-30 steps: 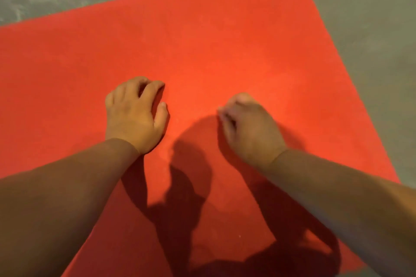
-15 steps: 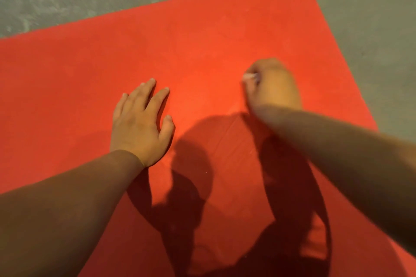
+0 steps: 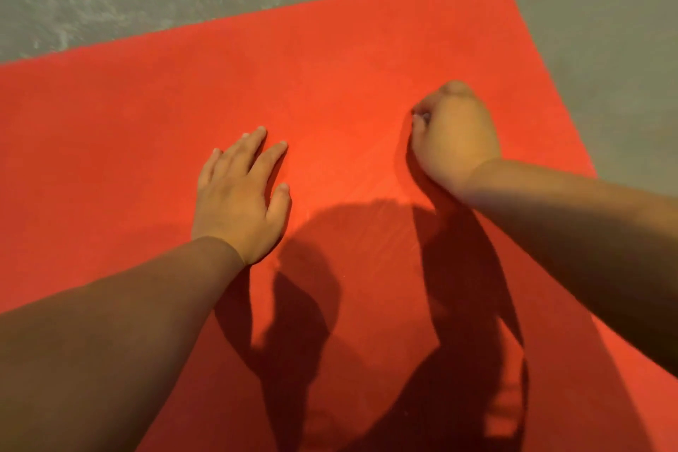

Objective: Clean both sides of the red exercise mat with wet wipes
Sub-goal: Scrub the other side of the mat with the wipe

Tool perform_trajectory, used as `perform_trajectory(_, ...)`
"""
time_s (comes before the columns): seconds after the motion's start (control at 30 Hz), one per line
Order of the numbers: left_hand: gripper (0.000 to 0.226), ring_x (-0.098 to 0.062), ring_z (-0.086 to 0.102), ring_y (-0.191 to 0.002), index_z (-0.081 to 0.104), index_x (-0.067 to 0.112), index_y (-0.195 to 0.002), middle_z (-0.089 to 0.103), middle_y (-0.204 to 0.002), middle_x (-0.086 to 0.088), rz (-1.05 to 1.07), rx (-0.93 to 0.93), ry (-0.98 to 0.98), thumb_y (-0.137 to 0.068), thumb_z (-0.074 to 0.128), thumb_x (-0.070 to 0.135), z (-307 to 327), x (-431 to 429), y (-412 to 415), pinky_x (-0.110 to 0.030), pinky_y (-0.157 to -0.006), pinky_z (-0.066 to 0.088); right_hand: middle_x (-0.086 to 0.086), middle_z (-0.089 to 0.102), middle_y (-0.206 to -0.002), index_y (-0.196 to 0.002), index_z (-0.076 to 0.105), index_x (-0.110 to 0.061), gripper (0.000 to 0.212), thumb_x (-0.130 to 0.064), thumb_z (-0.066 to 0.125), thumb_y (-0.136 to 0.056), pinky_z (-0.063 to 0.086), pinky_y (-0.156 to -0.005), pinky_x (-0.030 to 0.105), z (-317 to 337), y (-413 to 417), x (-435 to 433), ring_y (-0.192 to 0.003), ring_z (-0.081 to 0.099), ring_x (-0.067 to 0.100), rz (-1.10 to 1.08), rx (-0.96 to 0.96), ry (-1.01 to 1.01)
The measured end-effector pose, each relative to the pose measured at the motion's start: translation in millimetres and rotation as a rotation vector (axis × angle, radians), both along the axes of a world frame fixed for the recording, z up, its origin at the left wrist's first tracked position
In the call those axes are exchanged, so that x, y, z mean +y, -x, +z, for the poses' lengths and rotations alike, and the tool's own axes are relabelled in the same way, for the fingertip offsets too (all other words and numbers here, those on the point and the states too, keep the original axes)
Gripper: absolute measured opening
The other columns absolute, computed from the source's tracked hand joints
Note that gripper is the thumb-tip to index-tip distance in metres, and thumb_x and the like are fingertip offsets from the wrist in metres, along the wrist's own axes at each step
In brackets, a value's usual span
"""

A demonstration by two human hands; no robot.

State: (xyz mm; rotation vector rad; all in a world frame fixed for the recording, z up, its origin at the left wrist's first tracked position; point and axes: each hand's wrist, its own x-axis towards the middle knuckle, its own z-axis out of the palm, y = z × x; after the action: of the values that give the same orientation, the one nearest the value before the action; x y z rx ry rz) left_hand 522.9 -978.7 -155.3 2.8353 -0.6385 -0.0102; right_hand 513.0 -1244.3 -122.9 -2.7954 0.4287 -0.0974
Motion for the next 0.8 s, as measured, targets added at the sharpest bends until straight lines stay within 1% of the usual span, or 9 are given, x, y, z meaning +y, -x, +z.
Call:
perform_trajectory(0.1, 0.056, -0.026, 0.034, -0.139, 0.048, 0.022, -0.139, 0.037, -0.152, -0.005, -0.006, 0.01, 0.021, -0.087, 0.034, 0.037, -1, 2, -1, -0.046, -0.116, 0.018, 0.015, 0.062, -0.1, -0.094, 0.071, -0.006, 0.022, -0.013, 0.051, -0.085, 0.044, -0.086, 0.034, -3, 26, 69, -0.095, 0.059, 0.031, 0.361, -0.001, -0.148)
perform_trajectory(0.2, 0.053, -0.026, 0.04, -0.134, 0.051, 0.022, -0.136, 0.042, -0.148, -0.005, 0.001, -0.012, 0.022, -0.089, 0.032, 0.034, -2, 2, -3, -0.047, -0.114, 0.025, 0.012, 0.063, -0.096, -0.091, 0.07, -0.01, 0.022, -0.011, 0.052, -0.078, 0.049, -0.082, 0.038, -7, 28, 64, -0.093, 0.06, 0.032, 0.645, 0.026, -0.161)
perform_trajectory(0.33, 0.045, -0.034, 0.053, -0.11, 0.056, 0.019, -0.128, 0.059, -0.125, -0.009, 0.027, -0.076, 0.013, -0.09, 0.034, 0.03, 9, -7, -29, -0.044, -0.092, 0.04, 0.017, 0.063, -0.104, -0.096, 0.072, -0.011, 0.025, -0.006, 0.053, -0.081, 0.043, -0.084, 0.033, 0, -13, -26, -0.099, 0.058, 0.034, 0.098, 0.012, -0.013)
perform_trajectory(0.4, 0.047, -0.035, 0.05, -0.119, 0.055, 0.018, -0.131, 0.054, -0.133, -0.012, 0.006, -0.101, 0.0, -0.09, 0.036, 0.03, 7, -12, -51, -0.046, -0.098, 0.037, 0.018, 0.065, -0.106, -0.097, 0.072, -0.01, 0.025, -0.006, 0.052, -0.082, 0.043, -0.082, 0.034, 5, -24, -44, -0.1, 0.059, 0.034, -0.131, 0.026, -0.013)
perform_trajectory(0.5, 0.055, -0.027, 0.028, -0.142, 0.044, 0.023, -0.142, 0.033, -0.154, -0.008, 0.156, -0.022, -0.014, -0.089, 0.035, 0.035, -2, -17, -65, -0.047, -0.116, 0.017, 0.016, 0.064, -0.106, -0.099, 0.071, -0.01, 0.024, -0.009, 0.051, -0.085, 0.04, -0.086, 0.034, -2, -15, 16, -0.101, 0.058, 0.032, -0.004, 0.022, -0.09)
perform_trajectory(0.6, 0.059, -0.023, 0.023, -0.145, 0.041, 0.025, -0.144, 0.029, -0.156, -0.005, 0.174, 0.001, -0.012, -0.088, 0.031, 0.038, -5, -19, -64, -0.046, -0.117, 0.013, 0.011, 0.059, -0.099, -0.095, 0.068, -0.011, 0.019, -0.01, 0.054, -0.083, 0.046, -0.085, 0.037, -7, 12, 82, -0.097, 0.057, 0.031, 0.465, 0.016, -0.181)
perform_trajectory(0.67, 0.058, -0.022, 0.024, -0.144, 0.042, 0.025, -0.144, 0.03, -0.156, -0.004, 0.173, -0.004, 0.0, -0.088, 0.032, 0.037, -3, -19, -64, -0.046, -0.117, 0.014, 0.01, 0.058, -0.095, -0.093, 0.066, -0.01, 0.019, -0.009, 0.052, -0.081, 0.049, -0.082, 0.038, -7, 8, 75, -0.095, 0.057, 0.031, 0.763, 0.067, -0.116)
perform_trajectory(0.73, 0.057, -0.022, 0.025, -0.144, 0.043, 0.025, -0.143, 0.031, -0.155, -0.004, 0.183, -0.005, -0.001, -0.088, 0.033, 0.037, -2, -19, -65, -0.046, -0.117, 0.015, 0.013, 0.061, -0.092, -0.092, 0.069, -0.009, 0.021, -0.009, 0.052, -0.08, 0.048, -0.08, 0.038, -12, -21, 39, -0.092, 0.059, 0.034, 0.71, 0.005, -0.073)
perform_trajectory(0.8, 0.057, -0.023, 0.026, -0.143, 0.044, 0.024, -0.143, 0.032, -0.155, -0.004, 0.183, -0.01, -0.002, -0.088, 0.034, 0.037, -4, -20, -64, -0.046, -0.116, 0.015, 0.016, 0.062, -0.096, -0.094, 0.071, -0.009, 0.023, -0.006, 0.053, -0.081, 0.043, -0.083, 0.036, -11, -53, -8, -0.095, 0.059, 0.035, 0.359, -0.073, -0.017)
